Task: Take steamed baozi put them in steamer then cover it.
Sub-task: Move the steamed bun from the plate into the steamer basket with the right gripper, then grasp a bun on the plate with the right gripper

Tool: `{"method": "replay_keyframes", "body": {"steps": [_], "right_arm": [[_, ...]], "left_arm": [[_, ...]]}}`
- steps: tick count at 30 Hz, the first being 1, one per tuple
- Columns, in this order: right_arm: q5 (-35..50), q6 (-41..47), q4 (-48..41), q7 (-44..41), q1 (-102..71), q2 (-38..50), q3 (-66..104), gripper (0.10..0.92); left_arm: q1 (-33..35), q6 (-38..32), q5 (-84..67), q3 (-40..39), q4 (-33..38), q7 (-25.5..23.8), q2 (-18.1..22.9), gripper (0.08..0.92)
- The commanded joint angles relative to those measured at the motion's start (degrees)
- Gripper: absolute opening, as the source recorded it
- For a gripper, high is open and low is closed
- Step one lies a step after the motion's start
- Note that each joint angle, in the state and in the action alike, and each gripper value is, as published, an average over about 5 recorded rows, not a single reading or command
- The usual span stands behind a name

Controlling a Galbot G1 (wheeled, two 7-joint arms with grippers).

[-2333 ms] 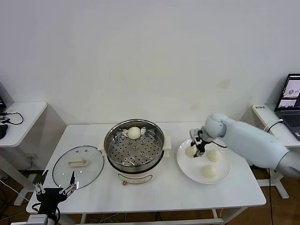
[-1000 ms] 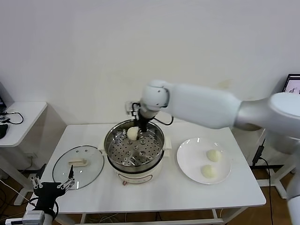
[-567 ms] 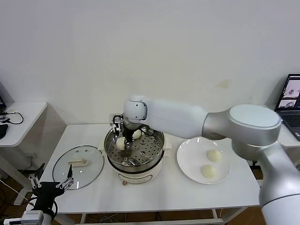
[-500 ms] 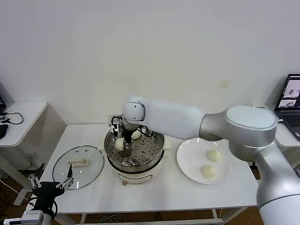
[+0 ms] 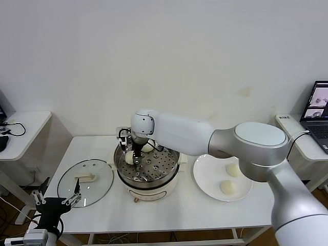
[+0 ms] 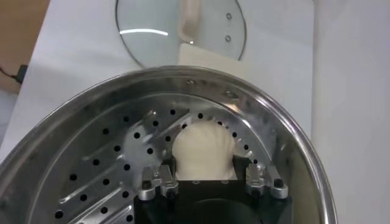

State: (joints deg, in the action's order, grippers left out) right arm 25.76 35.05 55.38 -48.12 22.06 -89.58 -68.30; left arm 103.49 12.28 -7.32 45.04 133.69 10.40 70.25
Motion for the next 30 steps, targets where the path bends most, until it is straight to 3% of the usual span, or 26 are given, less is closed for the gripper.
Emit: {"method": "replay_keyframes", "body": {"steps": [1, 6, 9, 17, 30], "right_arm": [[0.01, 0.06, -1.16, 0.03, -0.19, -0.73, 0.23, 0.661], [0.57, -0.11, 1.13, -2.13, 1.94, 0.46, 0.51, 0.791], [0.35, -0.47, 3.84, -4.03, 3.93, 2.49, 0.23, 0.818], [-3.52, -5.76, 13.49, -11.57, 11.71, 13.52, -1.70, 0.823], [-12.84, -16.01, 28.61, -18.77, 19.42, 40.68, -5.37, 0.823]], "left_arm": [[-0.07, 0.10, -0.05, 0.01, -0.05, -0.04, -0.02, 0.823], [-0.32, 0.29, -0.06, -0.13, 0.01, -0.10, 0.06, 0.823], [-0.42, 0.36, -0.06, -0.19, 0.08, -0.13, 0.12, 0.823], [-0.97, 0.66, -0.14, -0.47, 0.20, -0.30, -0.11, 0.823], [-2.69, 1.57, -0.64, -1.77, -0.68, -0.58, -1.89, 0.823]]}}
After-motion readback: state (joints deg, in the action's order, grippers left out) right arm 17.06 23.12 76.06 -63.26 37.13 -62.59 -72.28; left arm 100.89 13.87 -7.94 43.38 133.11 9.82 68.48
